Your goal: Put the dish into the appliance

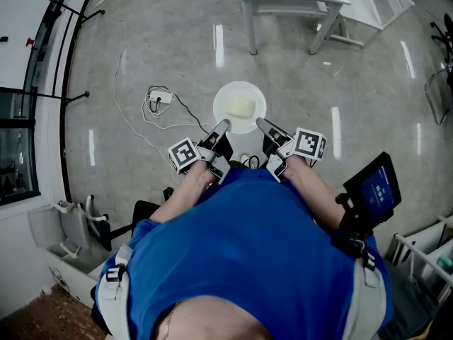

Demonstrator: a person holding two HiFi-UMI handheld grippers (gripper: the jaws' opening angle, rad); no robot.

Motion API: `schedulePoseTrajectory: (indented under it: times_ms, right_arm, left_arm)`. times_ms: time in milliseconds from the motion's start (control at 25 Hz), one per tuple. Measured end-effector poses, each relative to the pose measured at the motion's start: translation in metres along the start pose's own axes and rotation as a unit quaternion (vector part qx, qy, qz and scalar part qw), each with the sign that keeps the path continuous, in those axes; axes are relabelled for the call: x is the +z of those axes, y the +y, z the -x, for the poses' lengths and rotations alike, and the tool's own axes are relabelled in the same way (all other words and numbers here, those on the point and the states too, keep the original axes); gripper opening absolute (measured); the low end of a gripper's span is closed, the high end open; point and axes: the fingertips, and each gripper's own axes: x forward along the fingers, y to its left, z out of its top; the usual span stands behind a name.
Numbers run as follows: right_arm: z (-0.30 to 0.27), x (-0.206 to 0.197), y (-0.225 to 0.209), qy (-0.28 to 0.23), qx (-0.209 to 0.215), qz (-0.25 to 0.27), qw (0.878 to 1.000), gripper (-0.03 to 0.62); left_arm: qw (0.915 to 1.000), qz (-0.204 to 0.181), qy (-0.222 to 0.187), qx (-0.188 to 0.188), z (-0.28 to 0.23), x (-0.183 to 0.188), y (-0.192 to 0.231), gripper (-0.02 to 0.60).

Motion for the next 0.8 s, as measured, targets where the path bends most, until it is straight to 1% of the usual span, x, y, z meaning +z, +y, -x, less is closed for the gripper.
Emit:
schedulePoseTrajectory:
  times_ms: [120,240,320,400,440,480,560,600,680,800]
  right_arm:
    - [-0.011,0.000,0.007,0.008,0.021,0.012,1.000,0.015]
    - [-0.027,-0.005,0.010,0.023,0.020,0.014,0.999,0.015]
    - [-0.049,-0.012,0.013,0.034,0.026,0.017,0.999,0.015]
    - [-0.083,-0.021,0.021,0.044,0.047,0.029,0.998,0.015]
    - [-0.094,-0.026,0.022,0.048,0.044,0.029,0.997,0.015]
    - [-0.100,-0.029,0.020,0.052,0.032,0.024,0.998,0.015]
    - [-0.100,-0.033,0.017,0.060,0.007,0.014,0.998,0.015]
    - [-0.100,-0.034,0.017,0.063,0.003,0.014,0.998,0.015]
    - [-0.101,-0.036,0.020,0.070,0.007,0.017,0.997,0.015]
    - [-0.105,-0.040,0.029,0.079,0.026,0.029,0.996,0.015]
  left_arm:
    - [0.9999,0.001,-0.011,0.002,0.005,0.008,0.001,0.014]
    - [0.9997,0.002,-0.026,0.004,0.015,0.022,0.003,0.014]
    - [0.9993,0.000,-0.037,0.008,0.028,0.041,0.011,0.014]
    - [0.9988,0.001,-0.049,0.011,0.044,0.067,0.020,0.014]
    - [0.9985,0.005,-0.055,0.007,0.049,0.078,0.020,0.014]
    - [0.9981,0.009,-0.060,0.004,0.053,0.084,0.019,0.014]
    - [0.9975,0.012,-0.069,0.002,0.058,0.086,0.016,0.014]
    - [0.9972,0.013,-0.073,0.002,0.061,0.085,0.016,0.014]
    - [0.9965,0.014,-0.082,0.002,0.065,0.084,0.014,0.014]
    - [0.9953,0.018,-0.095,0.000,0.072,0.084,0.012,0.014]
